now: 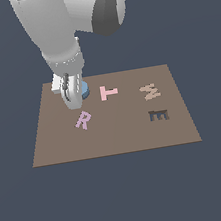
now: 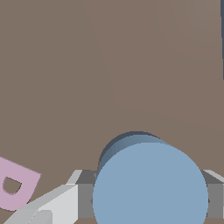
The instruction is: Insert a designated object into the corresponding slot on a board.
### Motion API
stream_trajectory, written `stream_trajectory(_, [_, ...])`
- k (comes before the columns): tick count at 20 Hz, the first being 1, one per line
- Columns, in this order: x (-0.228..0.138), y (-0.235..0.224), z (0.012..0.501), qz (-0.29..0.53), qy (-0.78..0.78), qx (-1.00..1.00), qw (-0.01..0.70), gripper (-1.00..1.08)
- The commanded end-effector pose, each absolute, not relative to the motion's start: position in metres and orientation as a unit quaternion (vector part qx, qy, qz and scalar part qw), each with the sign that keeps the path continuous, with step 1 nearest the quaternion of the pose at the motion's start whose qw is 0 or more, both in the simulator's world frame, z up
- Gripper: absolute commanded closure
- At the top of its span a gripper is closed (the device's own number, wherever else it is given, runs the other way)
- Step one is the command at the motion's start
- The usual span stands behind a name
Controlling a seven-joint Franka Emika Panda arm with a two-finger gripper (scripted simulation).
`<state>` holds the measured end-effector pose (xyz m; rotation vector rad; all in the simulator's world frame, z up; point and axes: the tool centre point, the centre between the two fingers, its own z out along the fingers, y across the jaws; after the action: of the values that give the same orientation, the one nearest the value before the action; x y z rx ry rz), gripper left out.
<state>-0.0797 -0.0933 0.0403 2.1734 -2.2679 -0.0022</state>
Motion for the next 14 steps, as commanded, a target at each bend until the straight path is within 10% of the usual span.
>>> stream_trajectory(1, [-0.0796,-0.0935,0.0388,-0.001,-0.722,0.692,0.0,1.08])
stream_trajectory(6, [-0.0793,-0.0933,0.0307,0.0,-0.721,0.693,-0.001,1.08])
stream_trajectory(7, [-0.0793,-0.0933,0.0307,0.0,-0.721,0.693,-0.001,-0.92])
stream_trajectory(14, [-0.0793,-0.0933,0.0307,0.0,-0.721,0.693,-0.001,-0.92])
